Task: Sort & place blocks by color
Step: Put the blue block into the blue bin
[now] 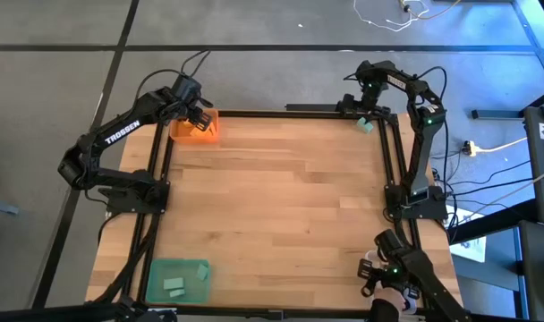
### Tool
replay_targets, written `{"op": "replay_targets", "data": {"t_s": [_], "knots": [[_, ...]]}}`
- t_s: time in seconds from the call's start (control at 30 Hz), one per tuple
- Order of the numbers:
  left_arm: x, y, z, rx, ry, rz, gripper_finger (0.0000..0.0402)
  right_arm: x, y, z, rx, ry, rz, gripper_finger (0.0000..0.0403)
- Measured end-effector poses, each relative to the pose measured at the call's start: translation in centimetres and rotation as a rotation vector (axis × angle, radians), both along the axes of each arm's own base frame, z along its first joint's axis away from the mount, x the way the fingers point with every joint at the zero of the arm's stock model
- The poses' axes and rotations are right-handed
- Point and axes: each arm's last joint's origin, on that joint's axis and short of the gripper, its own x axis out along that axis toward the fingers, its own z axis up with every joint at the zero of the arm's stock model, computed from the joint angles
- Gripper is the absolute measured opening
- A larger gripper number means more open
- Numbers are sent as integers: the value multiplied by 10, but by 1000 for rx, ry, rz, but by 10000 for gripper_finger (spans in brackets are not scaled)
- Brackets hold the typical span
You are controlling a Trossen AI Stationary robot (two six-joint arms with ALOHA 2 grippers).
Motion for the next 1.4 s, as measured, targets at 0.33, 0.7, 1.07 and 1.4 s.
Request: {"op": "replay_targets", "data": {"t_s": [0.33,0.7,1.07,1.4], "knots": [[0,0,0,1,1,0,138,0,-1,-2,-22,-21,58,213],[0,0,0,1,3,1,138,11,2,-1,-36,-147,305,213],[0,0,0,2,4,3,138,55,22,-1,-64,-197,696,213],[0,0,0,2,4,3,138,108,55,-1,-65,-226,967,213]]}}
